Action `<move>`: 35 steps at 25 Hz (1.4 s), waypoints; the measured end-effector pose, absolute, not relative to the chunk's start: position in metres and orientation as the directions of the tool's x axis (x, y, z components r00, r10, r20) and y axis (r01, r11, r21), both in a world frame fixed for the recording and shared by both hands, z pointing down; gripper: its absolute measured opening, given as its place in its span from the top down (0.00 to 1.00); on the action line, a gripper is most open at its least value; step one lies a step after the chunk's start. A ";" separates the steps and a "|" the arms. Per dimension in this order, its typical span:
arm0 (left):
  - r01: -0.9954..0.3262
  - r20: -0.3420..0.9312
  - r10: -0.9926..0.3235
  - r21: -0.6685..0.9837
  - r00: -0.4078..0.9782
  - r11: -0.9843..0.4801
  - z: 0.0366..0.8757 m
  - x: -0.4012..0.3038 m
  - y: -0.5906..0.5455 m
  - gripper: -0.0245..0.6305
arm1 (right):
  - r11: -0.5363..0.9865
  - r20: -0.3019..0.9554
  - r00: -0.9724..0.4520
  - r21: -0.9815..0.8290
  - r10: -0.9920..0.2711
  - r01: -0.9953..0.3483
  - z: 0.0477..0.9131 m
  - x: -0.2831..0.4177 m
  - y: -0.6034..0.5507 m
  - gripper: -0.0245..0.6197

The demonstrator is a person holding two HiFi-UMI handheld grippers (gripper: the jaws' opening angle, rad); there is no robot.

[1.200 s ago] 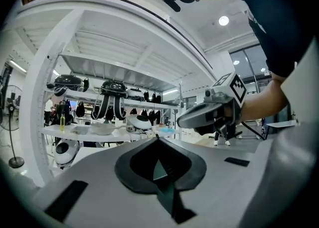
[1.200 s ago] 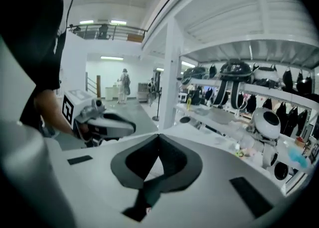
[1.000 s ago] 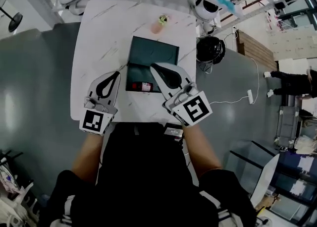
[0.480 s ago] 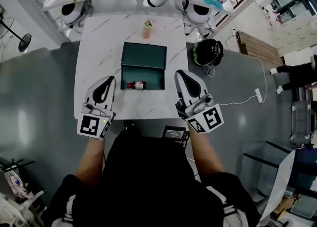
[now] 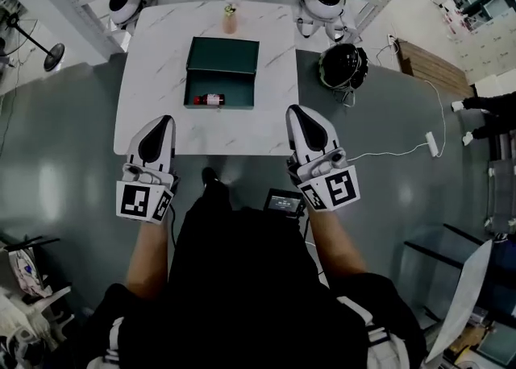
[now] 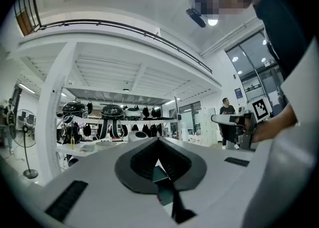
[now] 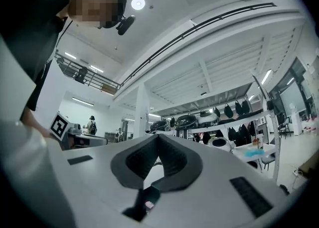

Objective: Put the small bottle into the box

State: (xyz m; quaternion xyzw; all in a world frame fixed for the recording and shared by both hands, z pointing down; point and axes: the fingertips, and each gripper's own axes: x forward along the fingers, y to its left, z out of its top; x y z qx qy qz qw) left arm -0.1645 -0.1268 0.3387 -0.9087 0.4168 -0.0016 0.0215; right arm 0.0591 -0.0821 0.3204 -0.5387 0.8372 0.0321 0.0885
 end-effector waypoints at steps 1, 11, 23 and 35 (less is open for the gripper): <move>-0.760 -0.011 -0.760 -0.032 0.649 -0.649 0.340 -0.163 -0.115 0.94 | 0.415 -0.182 -0.401 -0.047 -0.898 -0.908 0.323 0.061 -0.072 0.91; -0.793 0.042 -0.792 0.011 0.609 -0.609 0.353 -0.171 -0.026 0.94 | 0.413 -0.091 -0.409 -0.034 -0.908 -0.910 0.357 0.048 0.000 0.91; -0.752 0.033 -0.752 0.057 0.659 -0.657 0.372 -0.217 0.035 0.94 | 0.355 -0.013 -0.355 -0.007 -0.935 -0.935 0.379 0.004 0.068 0.91; -0.724 0.063 -0.722 0.102 0.689 -0.682 0.393 -0.311 0.107 0.94 | 0.253 0.061 -0.251 0.012 -0.966 -0.967 0.387 -0.074 0.152 0.91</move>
